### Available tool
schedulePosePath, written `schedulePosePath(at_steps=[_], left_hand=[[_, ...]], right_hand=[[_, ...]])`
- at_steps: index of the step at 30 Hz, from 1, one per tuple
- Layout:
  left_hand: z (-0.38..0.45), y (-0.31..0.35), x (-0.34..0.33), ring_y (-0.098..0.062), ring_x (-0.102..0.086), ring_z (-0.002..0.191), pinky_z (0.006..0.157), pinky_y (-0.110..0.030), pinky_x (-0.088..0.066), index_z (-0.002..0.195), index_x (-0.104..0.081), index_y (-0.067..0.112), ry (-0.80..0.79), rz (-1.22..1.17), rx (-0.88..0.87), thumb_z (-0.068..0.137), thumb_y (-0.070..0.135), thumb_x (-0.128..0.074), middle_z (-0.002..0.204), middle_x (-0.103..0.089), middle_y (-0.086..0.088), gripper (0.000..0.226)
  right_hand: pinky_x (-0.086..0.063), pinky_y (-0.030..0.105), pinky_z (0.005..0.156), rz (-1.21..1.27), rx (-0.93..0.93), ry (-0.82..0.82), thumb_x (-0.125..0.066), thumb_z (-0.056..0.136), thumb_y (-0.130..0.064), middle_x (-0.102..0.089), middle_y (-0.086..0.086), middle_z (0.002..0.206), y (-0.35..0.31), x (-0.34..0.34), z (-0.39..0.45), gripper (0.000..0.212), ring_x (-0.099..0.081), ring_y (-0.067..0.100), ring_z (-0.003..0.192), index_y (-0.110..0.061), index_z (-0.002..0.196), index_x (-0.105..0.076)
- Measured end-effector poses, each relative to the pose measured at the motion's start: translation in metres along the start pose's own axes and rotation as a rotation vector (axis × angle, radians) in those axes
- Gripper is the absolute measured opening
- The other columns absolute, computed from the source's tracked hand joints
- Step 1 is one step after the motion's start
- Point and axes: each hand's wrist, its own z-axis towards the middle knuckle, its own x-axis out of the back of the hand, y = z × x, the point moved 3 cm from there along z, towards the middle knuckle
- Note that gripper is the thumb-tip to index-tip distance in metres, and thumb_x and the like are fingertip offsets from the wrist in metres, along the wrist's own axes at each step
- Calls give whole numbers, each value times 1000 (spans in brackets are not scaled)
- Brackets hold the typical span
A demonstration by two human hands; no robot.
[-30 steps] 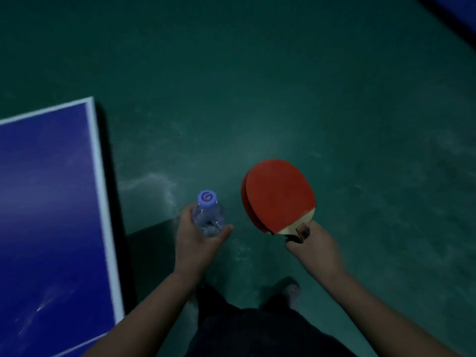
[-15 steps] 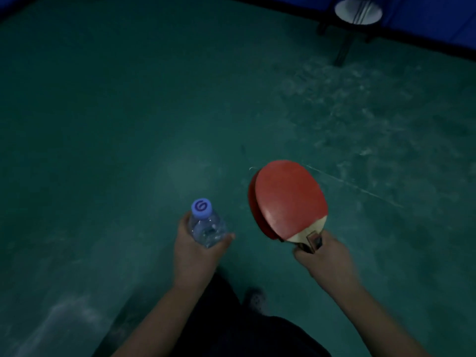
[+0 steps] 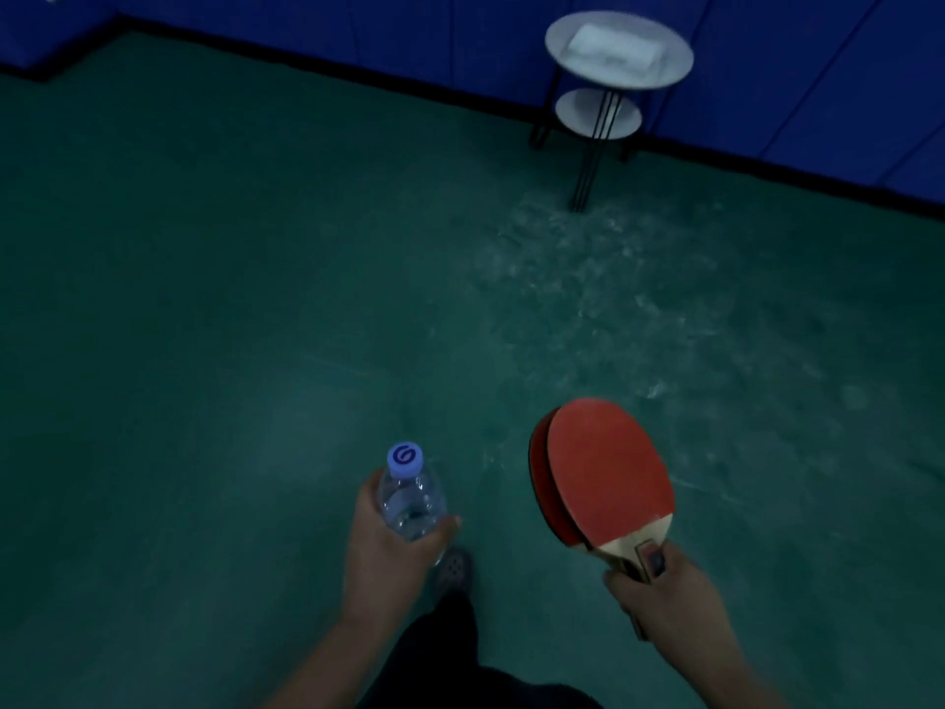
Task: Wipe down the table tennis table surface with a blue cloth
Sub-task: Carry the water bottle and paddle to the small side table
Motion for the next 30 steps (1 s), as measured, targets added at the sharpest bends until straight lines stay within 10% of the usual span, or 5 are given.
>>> schedulePosePath(at_steps=[12, 30], left_hand=[[242, 123, -164, 1, -69, 84, 68, -11, -50, 116, -53, 19, -160, 99, -78, 65, -2, -90, 105, -70, 5, 67], [559, 297, -428, -25, -71, 94, 79, -33, -59, 116, -54, 10, -55, 65, -75, 59, 14, -95, 105, -70, -7, 70]], right_hand=[[-43, 28, 51, 75, -66, 86, -81, 72, -32, -66, -4, 63, -115, 82, 207, 28, -63, 16, 59, -20, 79, -57], [-32, 25, 48, -88, 52, 38, -74, 79, -35, -58, -7, 71, -337, 270, 605, 30, -54, 8, 63, -23, 78, -46]])
